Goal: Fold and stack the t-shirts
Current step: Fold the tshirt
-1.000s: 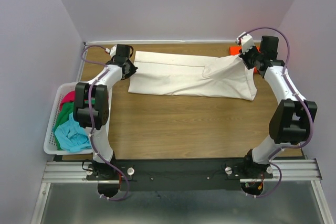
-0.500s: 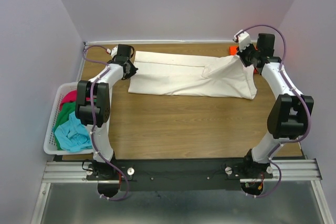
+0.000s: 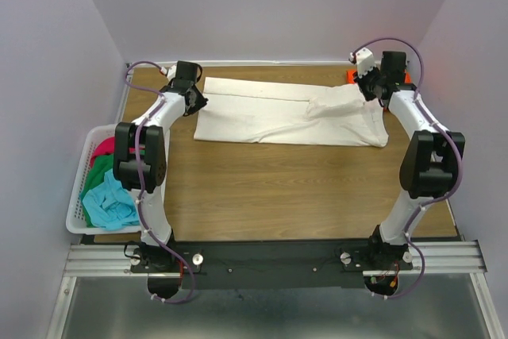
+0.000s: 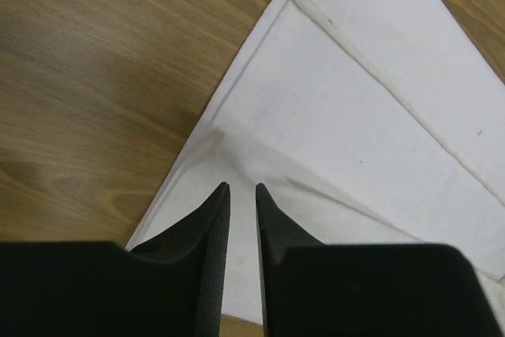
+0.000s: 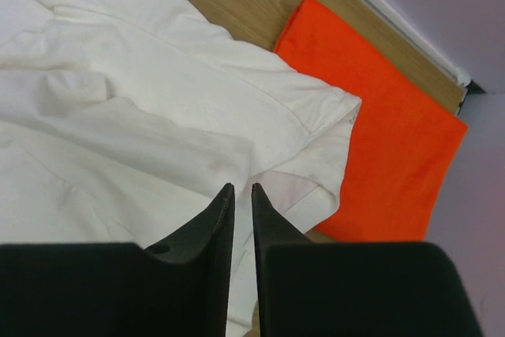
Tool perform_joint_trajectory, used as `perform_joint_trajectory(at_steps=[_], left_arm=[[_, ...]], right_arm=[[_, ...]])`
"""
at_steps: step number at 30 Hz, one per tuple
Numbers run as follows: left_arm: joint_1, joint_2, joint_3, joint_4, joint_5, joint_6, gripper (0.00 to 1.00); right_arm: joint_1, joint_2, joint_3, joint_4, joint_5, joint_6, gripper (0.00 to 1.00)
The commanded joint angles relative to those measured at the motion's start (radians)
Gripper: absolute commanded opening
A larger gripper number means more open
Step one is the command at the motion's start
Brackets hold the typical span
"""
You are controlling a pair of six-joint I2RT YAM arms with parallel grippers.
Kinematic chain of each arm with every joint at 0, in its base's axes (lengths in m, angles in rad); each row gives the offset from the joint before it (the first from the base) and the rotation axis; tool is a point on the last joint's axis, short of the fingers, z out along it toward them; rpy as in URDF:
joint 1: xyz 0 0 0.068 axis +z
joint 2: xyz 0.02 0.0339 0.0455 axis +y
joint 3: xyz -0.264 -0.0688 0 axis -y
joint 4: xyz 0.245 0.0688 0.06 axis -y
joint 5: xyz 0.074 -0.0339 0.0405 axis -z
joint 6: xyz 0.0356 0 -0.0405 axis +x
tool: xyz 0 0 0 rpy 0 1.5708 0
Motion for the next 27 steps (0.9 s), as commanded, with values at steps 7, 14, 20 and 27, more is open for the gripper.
perform_joint_trajectory(at_steps=[7,14,20,27], left_arm=[[0.022,-0.081,0.012,-0.004,0.047,0.119,0.30],[0.022,-0.265,-0.161,0.233,0.419,0.379,0.31],[0.022,-0.470,-0.405,0.347,0.528,0.510,0.31],[0.022,-0.631,-0.566,0.320,0.456,0.588,0.31]], right_arm=[[0.000,0.053,0.023,0.016,0.096,0.078,0.37],[0.023,0.091,0.102,-0.164,-0.347,0.087,0.56],[0.123,0.260,0.245,-0.275,-0.342,0.070,0.57],[0.152,0.345,0.355,-0.349,-0.199,0.026,0.58]])
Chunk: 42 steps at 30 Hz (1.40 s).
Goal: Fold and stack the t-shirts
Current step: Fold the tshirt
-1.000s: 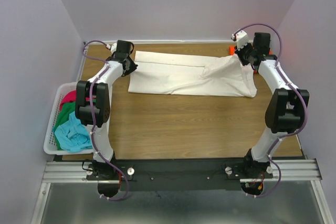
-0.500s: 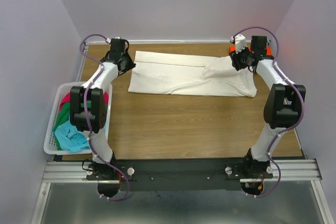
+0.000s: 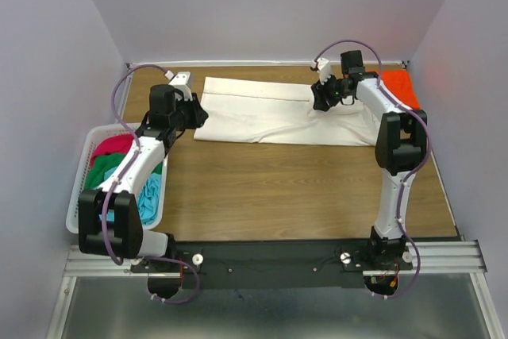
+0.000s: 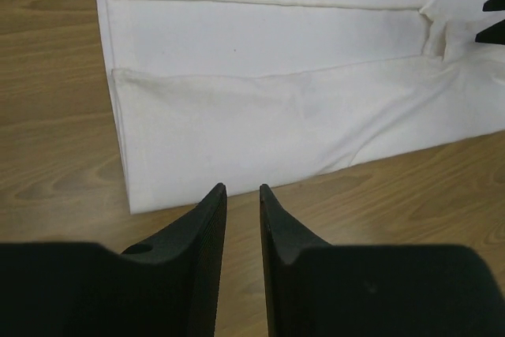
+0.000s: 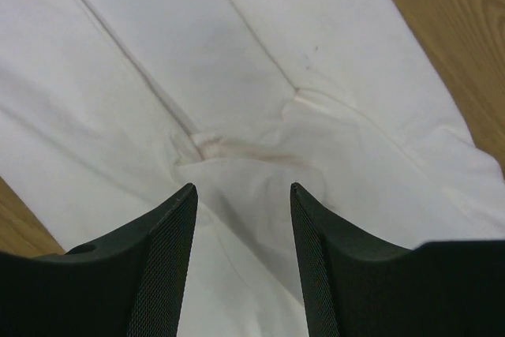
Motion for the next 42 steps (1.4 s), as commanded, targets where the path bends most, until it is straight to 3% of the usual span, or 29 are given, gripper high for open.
perform_joint_trajectory(at_steps=[1,6,13,16,17,18,20,22,25,28,32,33,37,42], left_arm=[[0.004,-0.086,-0.074,0.012,-0.003,0.084,0.31],[0.004,-0.134,-0.146,0.028,-0.037,0.107,0.31],[0.004,-0.131,-0.125,0.017,-0.038,0.116,0.31],[0.004,-0.146,-0.132,0.014,-0.048,0.118,0.31],[0.004,-0.149,-0.135,0.012,-0.054,0.119,0.31],[0.004,-0.155,-0.135,0.014,-0.055,0.119,0.31],[0.004,-0.158,-0.138,0.015,-0.057,0.119,0.31],[0.004,-0.155,-0.134,0.016,-0.054,0.119,0.31],[0.004,-0.154,-0.132,0.014,-0.048,0.118,0.31],[0.004,-0.151,-0.132,0.016,-0.045,0.118,0.31],[0.004,-0.152,-0.131,0.017,-0.040,0.116,0.31],[0.004,-0.151,-0.132,0.017,-0.035,0.116,0.31],[0.004,-0.145,-0.131,0.019,-0.031,0.115,0.31],[0.004,-0.148,-0.131,0.016,-0.040,0.116,0.31]], right_arm=[[-0.009,0.015,0.044,-0.093,0.090,-0.045,0.58],[-0.006,-0.026,0.000,-0.108,0.132,-0.060,0.56],[0.007,-0.031,-0.053,-0.122,0.172,-0.067,0.49],[0.008,-0.031,-0.062,-0.120,0.187,-0.059,0.35],[0.010,-0.046,-0.065,-0.120,0.195,-0.059,0.21],[0.008,-0.057,-0.077,-0.119,0.193,-0.060,0.13],[0.008,-0.095,-0.095,-0.119,0.187,-0.060,0.03],[0.010,-0.163,-0.122,-0.117,0.175,-0.060,0.01],[0.010,-0.276,-0.235,-0.105,0.146,-0.080,0.01],[0.013,-0.357,-0.391,-0.104,0.100,-0.117,0.06],[0.034,-0.483,-0.610,-0.110,0.081,-0.188,0.38],[0.033,-0.499,-0.655,-0.110,0.086,-0.192,0.40],[0.028,-0.516,-0.608,-0.107,0.114,-0.127,0.44],[0.014,-0.383,-0.403,-0.102,0.089,-0.010,0.46]])
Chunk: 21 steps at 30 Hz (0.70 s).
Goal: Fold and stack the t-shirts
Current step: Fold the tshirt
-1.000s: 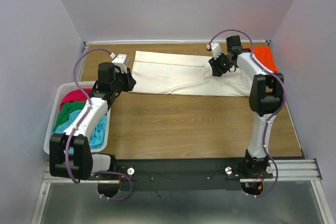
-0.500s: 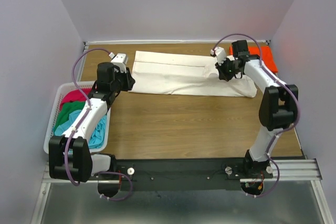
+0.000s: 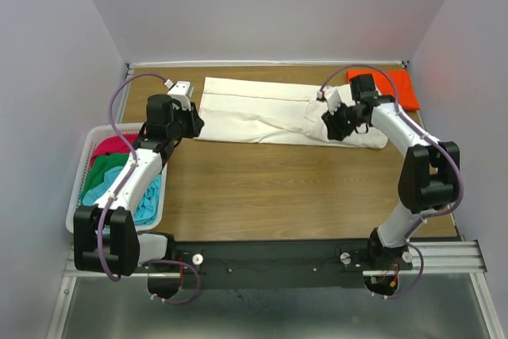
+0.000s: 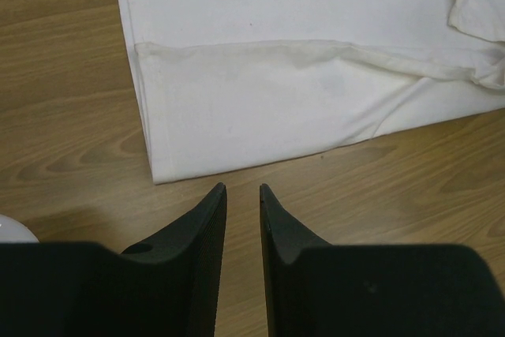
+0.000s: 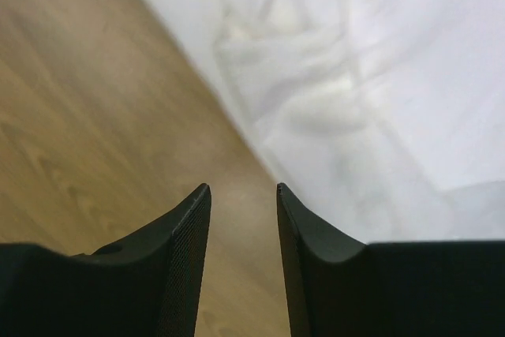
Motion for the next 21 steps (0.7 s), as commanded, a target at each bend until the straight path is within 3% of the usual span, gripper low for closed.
perform_joint_trajectory(at_steps=[1,6,12,21], left_arm=[[0.004,-0.018,0.002,0.011,-0.010,0.017,0.31],[0.004,-0.018,0.002,0.012,-0.018,0.020,0.31],[0.004,-0.006,0.005,0.012,-0.007,0.018,0.31],[0.004,0.006,0.009,0.011,-0.009,0.020,0.31]], right_arm=[[-0.012,0.120,0.228,0.036,-0.027,0.131,0.47],[-0.012,0.275,0.372,0.032,-0.105,0.165,0.54],[-0.012,0.399,0.489,-0.085,-0.176,0.056,0.58],[-0.012,0.468,0.554,-0.171,-0.159,-0.074,0.54]])
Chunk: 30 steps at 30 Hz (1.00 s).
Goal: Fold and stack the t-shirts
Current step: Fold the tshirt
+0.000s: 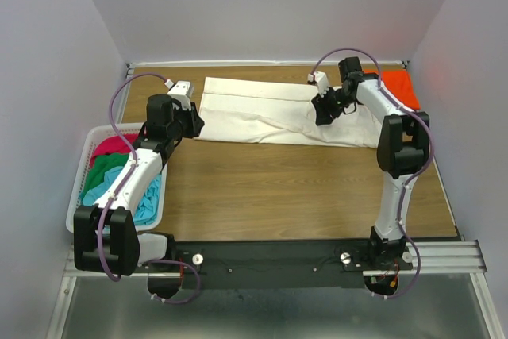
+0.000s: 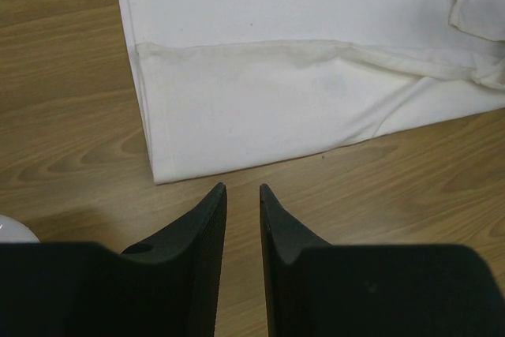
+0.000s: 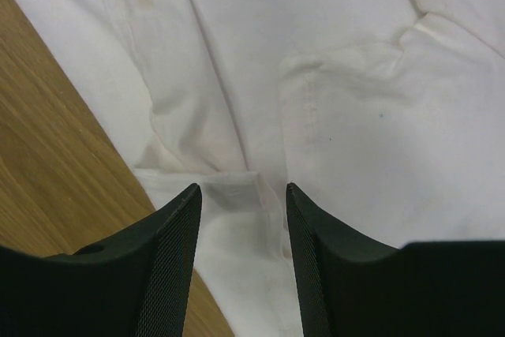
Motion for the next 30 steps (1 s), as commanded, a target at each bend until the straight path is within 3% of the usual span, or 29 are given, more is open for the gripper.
perform_joint_trajectory(at_steps=[1,4,13,21,24,30], left_arm=[[0.004,0.006,0.009,0.012,-0.008,0.017,0.31],[0.004,0.010,0.012,0.010,-0.005,0.017,0.31],[0.004,0.016,0.012,0.010,-0.005,0.018,0.31],[0.004,0.018,0.012,0.010,-0.004,0.018,0.31],[0.004,0.023,0.013,0.009,-0.001,0.020,0.31],[0.004,0.024,0.013,0.007,-0.002,0.021,0.31]], right_arm=[[-0.002,0.036,0.050,-0.078,-0.036,-0.062,0.52],[-0.003,0.046,0.050,-0.089,-0.042,-0.065,0.47],[0.003,0.082,0.079,-0.101,-0.048,-0.071,0.45],[0.003,0.040,0.118,-0.101,-0.037,-0.090,0.05],[0.003,0.027,0.141,-0.103,-0.036,-0.096,0.01],[0.010,0.045,0.216,-0.088,0.005,-0.101,0.01]])
